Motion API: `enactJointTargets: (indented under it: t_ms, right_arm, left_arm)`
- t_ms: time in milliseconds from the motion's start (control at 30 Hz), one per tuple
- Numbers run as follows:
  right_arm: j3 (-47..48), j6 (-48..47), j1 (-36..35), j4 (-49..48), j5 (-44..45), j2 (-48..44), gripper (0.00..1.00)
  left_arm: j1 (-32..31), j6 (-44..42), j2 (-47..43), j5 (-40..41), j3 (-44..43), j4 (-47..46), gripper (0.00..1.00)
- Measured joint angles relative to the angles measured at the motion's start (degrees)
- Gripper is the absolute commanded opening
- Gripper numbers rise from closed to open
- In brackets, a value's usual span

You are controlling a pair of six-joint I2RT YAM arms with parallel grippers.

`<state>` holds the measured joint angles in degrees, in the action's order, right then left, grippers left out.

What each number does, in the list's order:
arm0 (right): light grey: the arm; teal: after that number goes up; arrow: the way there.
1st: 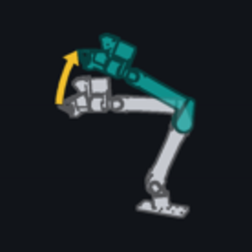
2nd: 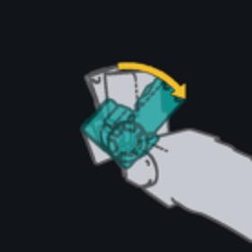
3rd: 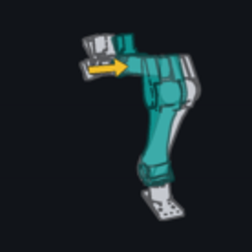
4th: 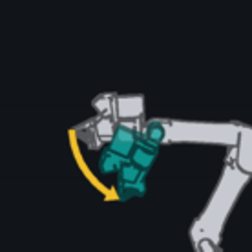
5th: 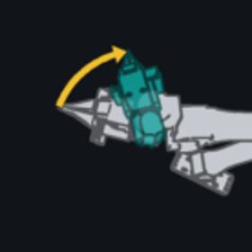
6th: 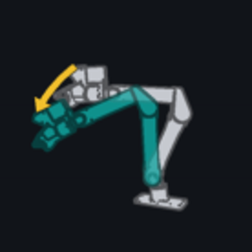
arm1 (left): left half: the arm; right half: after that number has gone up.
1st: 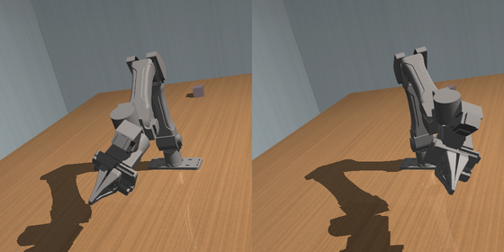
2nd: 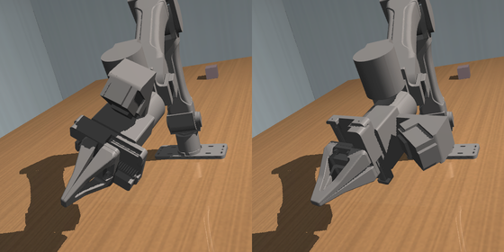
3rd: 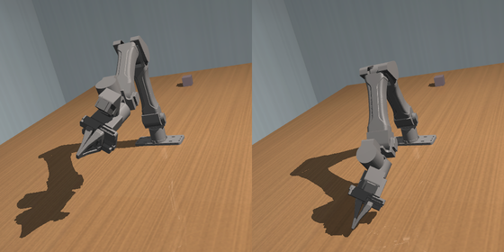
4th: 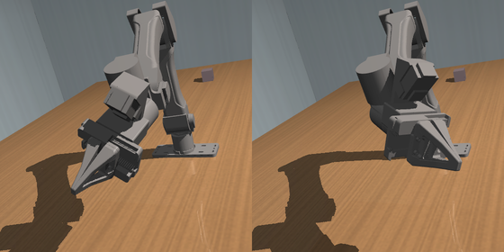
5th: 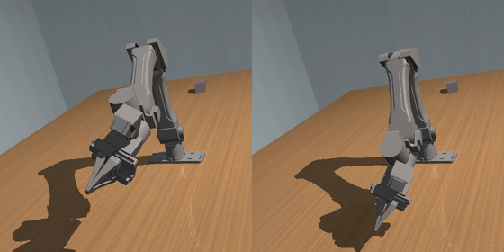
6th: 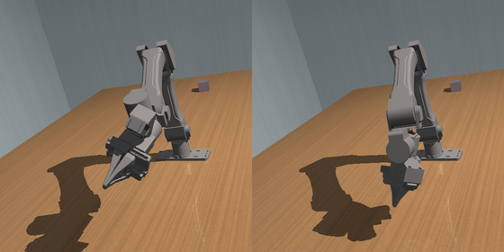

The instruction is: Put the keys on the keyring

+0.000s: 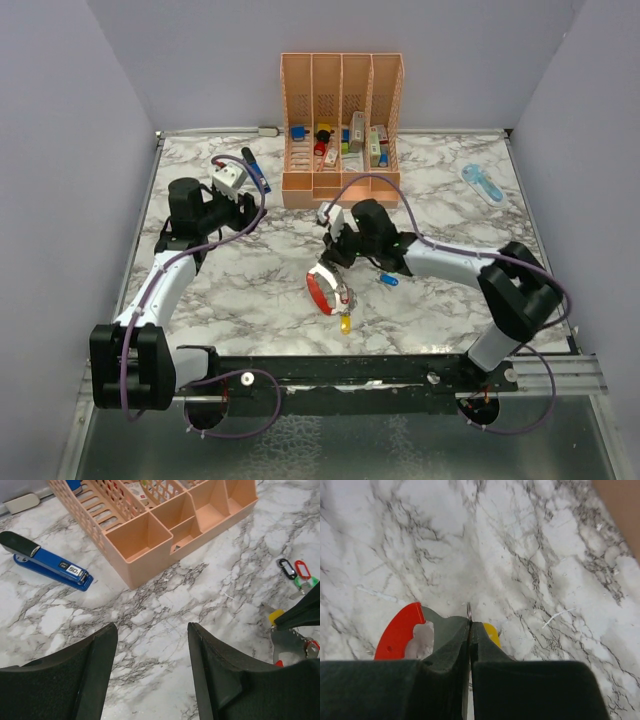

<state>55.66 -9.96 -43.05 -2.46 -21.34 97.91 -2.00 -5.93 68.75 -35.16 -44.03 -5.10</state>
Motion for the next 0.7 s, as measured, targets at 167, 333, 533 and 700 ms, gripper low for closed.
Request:
enactJointTargets:
  t_ms: [167, 333, 533, 700]
  right_arm:
    - [-9.20, 3.69, 0.00, -9.40, -0.11, -12.20, 0.01]
    - [-15.26, 6.75, 0.00, -15.91, -0.28, -21.62, 0.01]
    - [-16.90, 8.76, 0.00, -18.88, -0.92, -28.61, 0.01]
    - [-16.90, 9.79, 0.00, -19.02, -1.73, -30.77, 0.01]
  left_arm:
    - [-1.14, 2.73, 0.07, -5.55, 0.31, -2.86, 0.65]
    - [-5.75, 4.15, 0.09, -11.39, 0.46, -4.50, 0.65]
    - [-10.88, 4.57, 0.07, -17.03, 0.46, -6.80, 0.65]
    - [-13.38, 4.55, 0.07, -20.20, 0.46, -8.70, 0.65]
